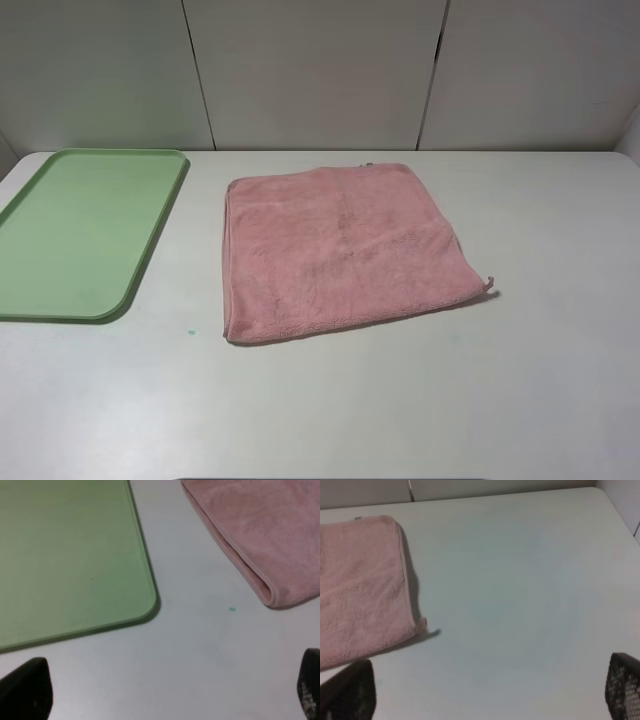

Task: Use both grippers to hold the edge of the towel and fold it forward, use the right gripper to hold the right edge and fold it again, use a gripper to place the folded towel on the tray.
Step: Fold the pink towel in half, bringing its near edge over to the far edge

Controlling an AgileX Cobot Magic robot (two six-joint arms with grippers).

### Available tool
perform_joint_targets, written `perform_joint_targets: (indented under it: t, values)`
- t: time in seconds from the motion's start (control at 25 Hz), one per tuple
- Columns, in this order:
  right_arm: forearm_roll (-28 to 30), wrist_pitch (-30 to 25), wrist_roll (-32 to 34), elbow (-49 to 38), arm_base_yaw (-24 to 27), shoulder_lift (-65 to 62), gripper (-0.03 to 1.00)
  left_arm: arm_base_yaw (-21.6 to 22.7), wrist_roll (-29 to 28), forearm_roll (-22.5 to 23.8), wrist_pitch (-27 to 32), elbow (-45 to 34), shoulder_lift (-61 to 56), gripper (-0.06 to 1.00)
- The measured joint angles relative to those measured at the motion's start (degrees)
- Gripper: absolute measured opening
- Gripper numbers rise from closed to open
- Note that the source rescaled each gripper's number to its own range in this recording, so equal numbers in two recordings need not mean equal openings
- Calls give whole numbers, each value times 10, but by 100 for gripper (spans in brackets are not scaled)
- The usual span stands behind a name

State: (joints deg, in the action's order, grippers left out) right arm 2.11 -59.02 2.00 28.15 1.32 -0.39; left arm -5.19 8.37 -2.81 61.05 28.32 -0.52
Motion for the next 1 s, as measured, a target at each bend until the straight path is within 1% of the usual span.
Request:
perform_joint_targets:
  t: [1.0]
  values:
    - [0,0,0,0,0,0,100,0,0,0,0,0,0,98]
